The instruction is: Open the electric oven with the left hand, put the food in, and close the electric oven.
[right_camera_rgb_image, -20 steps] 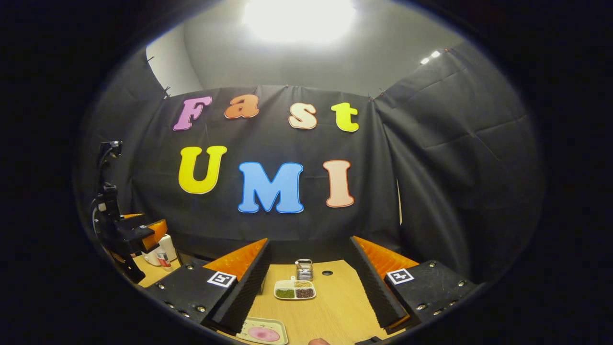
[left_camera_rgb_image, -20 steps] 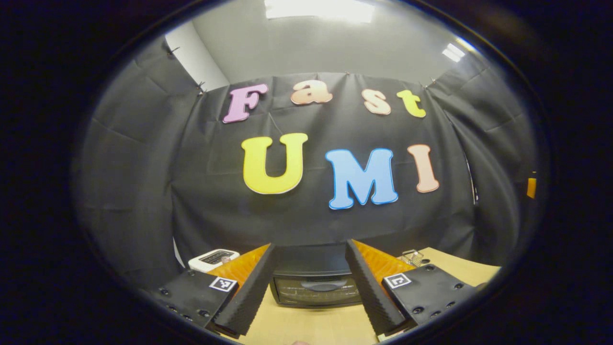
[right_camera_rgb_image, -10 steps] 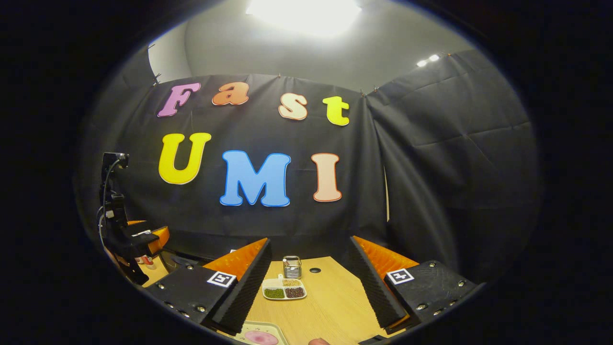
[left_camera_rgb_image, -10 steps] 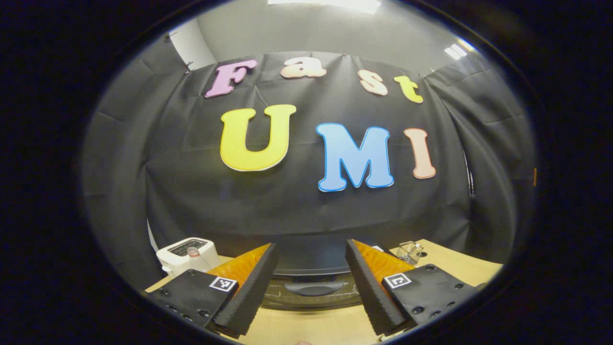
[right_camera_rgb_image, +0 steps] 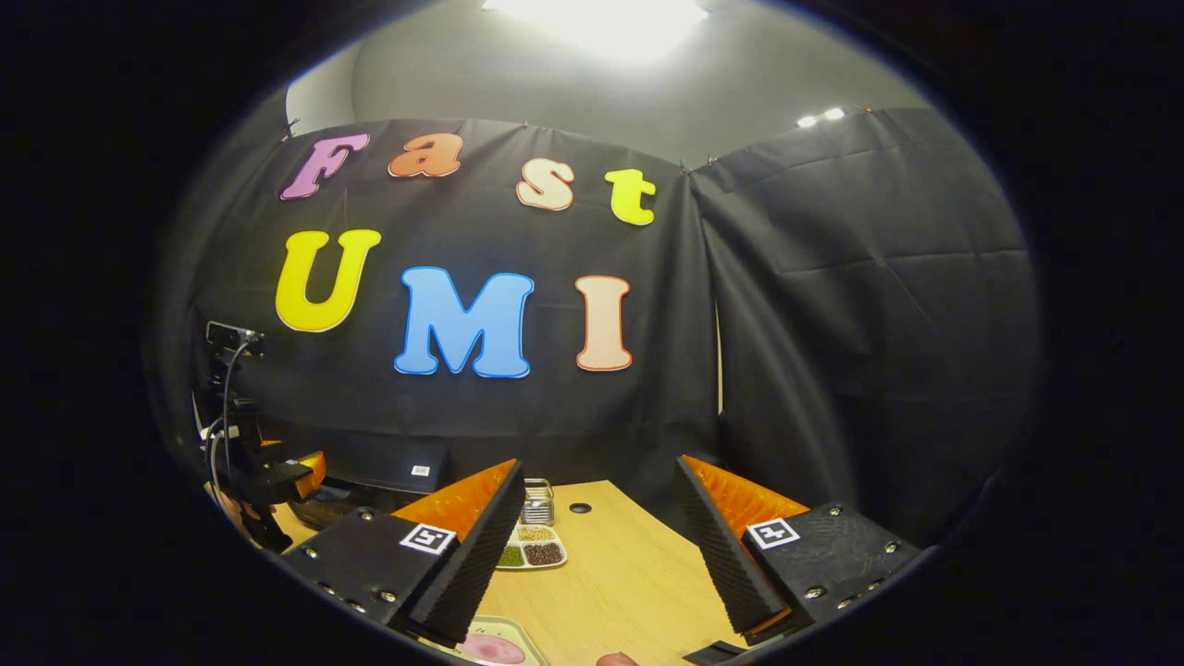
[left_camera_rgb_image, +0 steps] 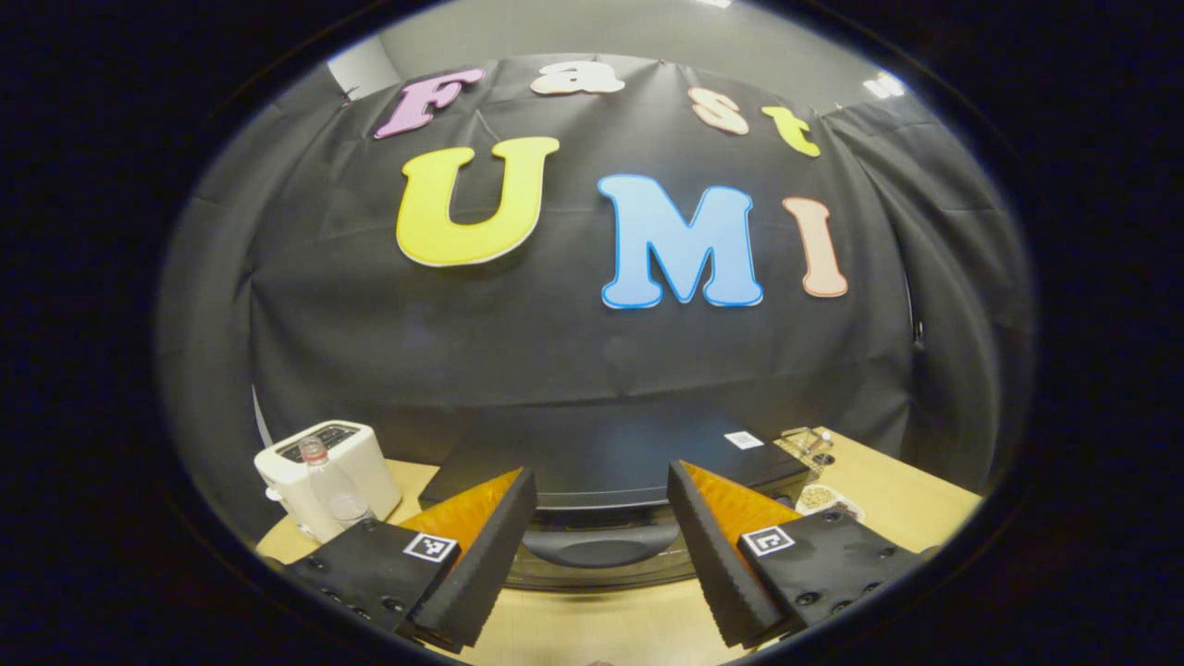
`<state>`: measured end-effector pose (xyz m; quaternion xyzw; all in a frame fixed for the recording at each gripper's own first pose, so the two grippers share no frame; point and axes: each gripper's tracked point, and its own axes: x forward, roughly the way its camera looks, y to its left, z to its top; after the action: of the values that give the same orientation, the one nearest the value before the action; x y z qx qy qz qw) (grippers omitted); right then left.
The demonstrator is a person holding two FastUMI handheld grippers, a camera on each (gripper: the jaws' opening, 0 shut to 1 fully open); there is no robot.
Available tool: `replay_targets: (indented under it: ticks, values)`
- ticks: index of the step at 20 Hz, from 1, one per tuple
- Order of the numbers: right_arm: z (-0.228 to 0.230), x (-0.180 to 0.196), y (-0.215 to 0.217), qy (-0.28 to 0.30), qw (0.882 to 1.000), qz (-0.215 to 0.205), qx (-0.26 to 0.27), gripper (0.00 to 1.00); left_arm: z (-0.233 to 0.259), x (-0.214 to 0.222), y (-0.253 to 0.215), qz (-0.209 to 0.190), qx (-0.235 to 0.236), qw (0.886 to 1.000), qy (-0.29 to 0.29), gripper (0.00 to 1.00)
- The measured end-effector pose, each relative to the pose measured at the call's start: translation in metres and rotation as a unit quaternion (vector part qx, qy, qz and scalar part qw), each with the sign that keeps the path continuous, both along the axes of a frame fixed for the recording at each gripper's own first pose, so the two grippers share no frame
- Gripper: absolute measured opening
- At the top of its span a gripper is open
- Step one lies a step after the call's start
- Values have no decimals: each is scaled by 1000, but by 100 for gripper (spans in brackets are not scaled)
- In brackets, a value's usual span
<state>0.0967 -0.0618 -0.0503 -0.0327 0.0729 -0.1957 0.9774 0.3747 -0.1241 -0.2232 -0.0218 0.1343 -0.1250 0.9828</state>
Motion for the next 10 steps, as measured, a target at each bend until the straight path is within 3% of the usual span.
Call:
replay_targets:
  ticks: [6, 7, 10]
  values:
    - [-3, -6, 2, 13, 1000, -9, -6, 98, -33, 12, -2, 3, 6, 1000, 23, 96]
    - [-5, -7, 0, 17, 1000, -10, -7, 99, -38, 14, -3, 4, 8, 1000, 26, 100]
    - [-5, -5, 0, 20, 1000, -10, -3, 99, -48, 16, -4, 4, 18, 999, 29, 96]
